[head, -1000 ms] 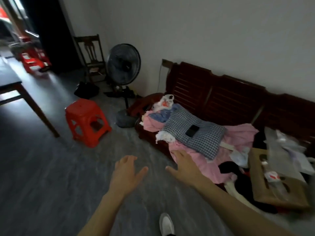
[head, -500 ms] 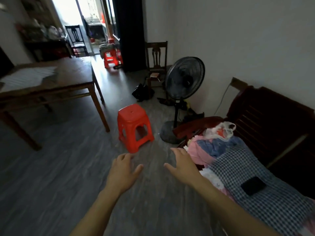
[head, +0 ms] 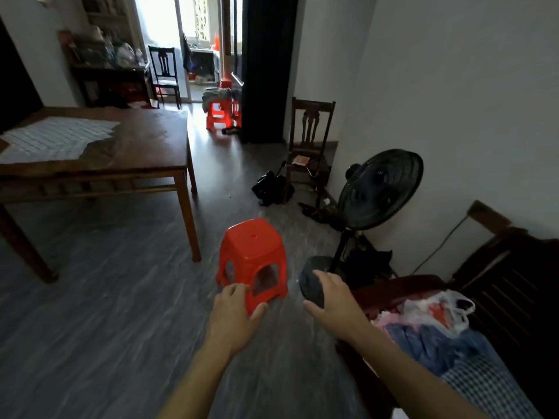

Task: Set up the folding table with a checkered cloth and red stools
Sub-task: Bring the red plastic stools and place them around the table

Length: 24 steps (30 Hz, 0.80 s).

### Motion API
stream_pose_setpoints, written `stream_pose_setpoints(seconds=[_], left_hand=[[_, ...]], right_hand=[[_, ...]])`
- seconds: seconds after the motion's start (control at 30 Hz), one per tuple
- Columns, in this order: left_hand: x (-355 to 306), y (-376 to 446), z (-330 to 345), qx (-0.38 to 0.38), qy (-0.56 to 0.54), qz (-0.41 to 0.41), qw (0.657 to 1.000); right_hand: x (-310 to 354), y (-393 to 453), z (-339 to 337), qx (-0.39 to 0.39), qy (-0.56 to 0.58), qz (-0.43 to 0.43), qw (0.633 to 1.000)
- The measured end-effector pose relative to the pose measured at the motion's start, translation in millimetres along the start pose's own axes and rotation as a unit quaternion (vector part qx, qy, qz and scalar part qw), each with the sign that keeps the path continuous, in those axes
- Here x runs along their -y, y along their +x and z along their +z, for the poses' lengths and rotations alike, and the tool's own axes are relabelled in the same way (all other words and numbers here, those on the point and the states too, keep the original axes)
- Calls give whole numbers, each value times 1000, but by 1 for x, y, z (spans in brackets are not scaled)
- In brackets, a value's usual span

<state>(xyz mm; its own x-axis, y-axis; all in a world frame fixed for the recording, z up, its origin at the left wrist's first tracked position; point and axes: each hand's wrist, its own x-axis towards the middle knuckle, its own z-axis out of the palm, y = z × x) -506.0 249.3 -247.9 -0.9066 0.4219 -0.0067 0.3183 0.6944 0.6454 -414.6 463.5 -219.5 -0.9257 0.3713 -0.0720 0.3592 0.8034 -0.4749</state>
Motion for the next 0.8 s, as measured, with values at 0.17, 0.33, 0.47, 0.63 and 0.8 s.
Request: stream_pose_setpoints(seconds=[0.17, 0.33, 0.47, 0.63, 0.8], left_hand=[[21, 78, -3, 10, 13, -8, 1000], [42, 159, 19, 38, 46, -30, 998], [42, 231, 41, 60, 63, -48, 995], [34, 320, 42, 54, 49, -44, 996], [53, 387, 35, 36, 47, -83, 995]], right_hand=[[-3, 79, 11, -7, 29, 23, 999], [-21, 168, 38, 28, 26, 15, 999], [-39, 253, 56, 36, 39, 7, 999], [-50, 353, 57, 75, 27, -3, 997], [-42, 440, 50, 88, 9, -18, 996]])
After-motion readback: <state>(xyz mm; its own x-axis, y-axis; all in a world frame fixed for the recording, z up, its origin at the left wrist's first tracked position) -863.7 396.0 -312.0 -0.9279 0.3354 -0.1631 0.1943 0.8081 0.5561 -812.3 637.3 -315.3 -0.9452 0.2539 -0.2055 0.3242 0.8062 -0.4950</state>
